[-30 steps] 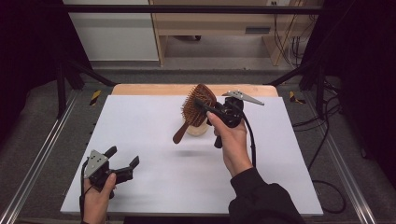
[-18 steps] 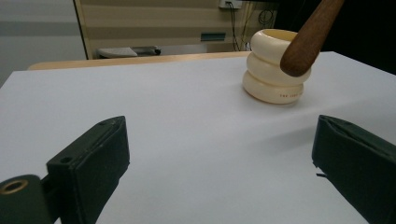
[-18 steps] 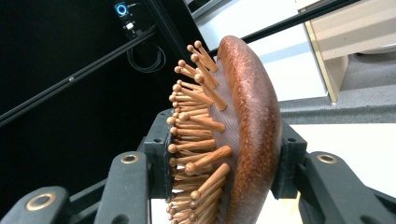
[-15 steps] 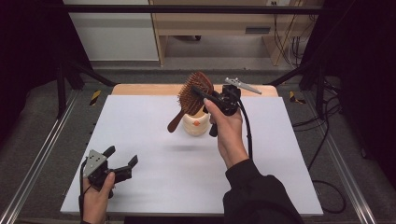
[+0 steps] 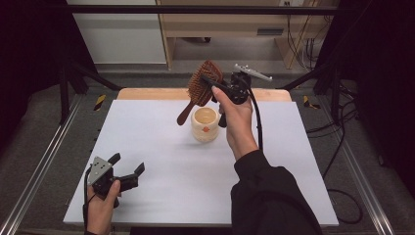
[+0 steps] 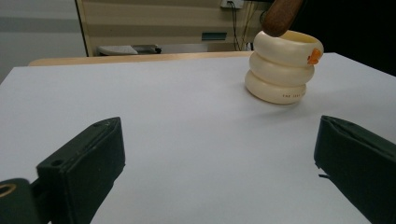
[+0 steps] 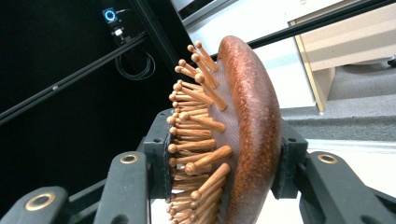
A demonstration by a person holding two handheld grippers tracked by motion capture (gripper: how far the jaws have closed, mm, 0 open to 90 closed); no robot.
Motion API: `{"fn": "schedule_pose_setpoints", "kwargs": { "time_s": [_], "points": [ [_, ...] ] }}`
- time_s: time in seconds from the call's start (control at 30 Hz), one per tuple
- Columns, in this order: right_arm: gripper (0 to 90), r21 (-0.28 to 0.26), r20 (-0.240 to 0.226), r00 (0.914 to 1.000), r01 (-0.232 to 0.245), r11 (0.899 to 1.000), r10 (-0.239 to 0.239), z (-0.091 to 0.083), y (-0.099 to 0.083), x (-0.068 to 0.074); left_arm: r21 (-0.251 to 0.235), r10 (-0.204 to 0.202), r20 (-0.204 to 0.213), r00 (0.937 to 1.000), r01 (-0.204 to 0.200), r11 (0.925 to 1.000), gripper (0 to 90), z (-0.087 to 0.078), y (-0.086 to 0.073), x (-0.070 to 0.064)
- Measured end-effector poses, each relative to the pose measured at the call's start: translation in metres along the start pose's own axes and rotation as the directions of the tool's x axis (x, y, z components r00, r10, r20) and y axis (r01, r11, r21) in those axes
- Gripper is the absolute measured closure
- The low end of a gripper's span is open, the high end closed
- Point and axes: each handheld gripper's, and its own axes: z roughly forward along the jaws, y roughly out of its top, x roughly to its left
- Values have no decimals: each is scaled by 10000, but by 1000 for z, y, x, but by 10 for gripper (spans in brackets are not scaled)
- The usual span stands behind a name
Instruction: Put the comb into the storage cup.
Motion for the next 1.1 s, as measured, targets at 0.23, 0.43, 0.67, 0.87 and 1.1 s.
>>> {"fn": "schedule_pose_setpoints", "kwargs": {
  "time_s": [0.23,0.43,0.67,0.87,1.1],
  "points": [
    [521,-183,172,9998,-36,9998,39,3,12,-2,0,6,2,10000,-6,10000,20,0,0,0],
    [520,-330,297,9995,-38,9994,48,3,18,-6,31,38,21,10000,-38,10000,21,0,0,0],
    [520,-616,314,9993,-179,9979,198,-3,24,-11,50,59,33,10000,-59,10000,22,0,0,0],
    [520,-731,484,9986,-178,9972,214,-7,28,-15,86,90,34,10000,-91,9999,24,1,0,-1],
    [520,-969,686,9974,-142,9952,209,-12,33,-20,108,99,53,9999,-99,9999,24,1,-1,-1]
  ]
}}
